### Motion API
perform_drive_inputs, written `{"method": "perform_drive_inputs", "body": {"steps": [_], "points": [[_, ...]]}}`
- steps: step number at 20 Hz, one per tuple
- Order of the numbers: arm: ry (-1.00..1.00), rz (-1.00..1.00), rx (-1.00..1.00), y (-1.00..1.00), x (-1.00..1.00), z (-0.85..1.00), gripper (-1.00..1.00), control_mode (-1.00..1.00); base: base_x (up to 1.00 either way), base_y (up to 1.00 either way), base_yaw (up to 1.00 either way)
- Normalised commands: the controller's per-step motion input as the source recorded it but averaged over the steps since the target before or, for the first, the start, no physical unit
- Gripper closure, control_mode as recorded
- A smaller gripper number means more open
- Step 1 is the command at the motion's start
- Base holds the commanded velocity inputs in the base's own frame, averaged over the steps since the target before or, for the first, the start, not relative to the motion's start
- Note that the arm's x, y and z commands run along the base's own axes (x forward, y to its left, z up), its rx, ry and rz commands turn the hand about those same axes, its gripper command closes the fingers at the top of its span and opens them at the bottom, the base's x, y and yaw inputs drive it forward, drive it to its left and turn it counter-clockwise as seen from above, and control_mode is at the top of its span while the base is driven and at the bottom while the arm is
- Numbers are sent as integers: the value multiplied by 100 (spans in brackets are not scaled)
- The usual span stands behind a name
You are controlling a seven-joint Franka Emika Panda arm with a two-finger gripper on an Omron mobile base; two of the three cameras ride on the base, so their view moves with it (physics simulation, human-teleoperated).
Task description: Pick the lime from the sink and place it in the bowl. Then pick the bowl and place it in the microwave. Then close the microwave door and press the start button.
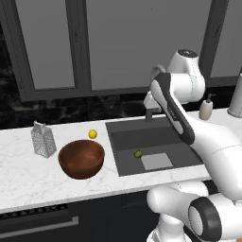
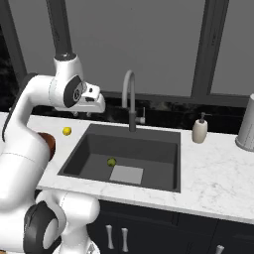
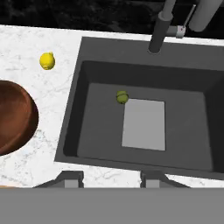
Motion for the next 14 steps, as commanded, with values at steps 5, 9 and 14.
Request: {"method": "perform_drive_inputs", "body": {"steps": [5, 9, 14], "points": [[25, 3, -12, 22, 1, -50, -100, -100, 0, 0, 0], [24, 0, -3, 2, -17, -63, -100, -100, 0, 0, 0], [32, -1, -4, -2, 14, -96, -100, -100, 0, 0, 0]]}}
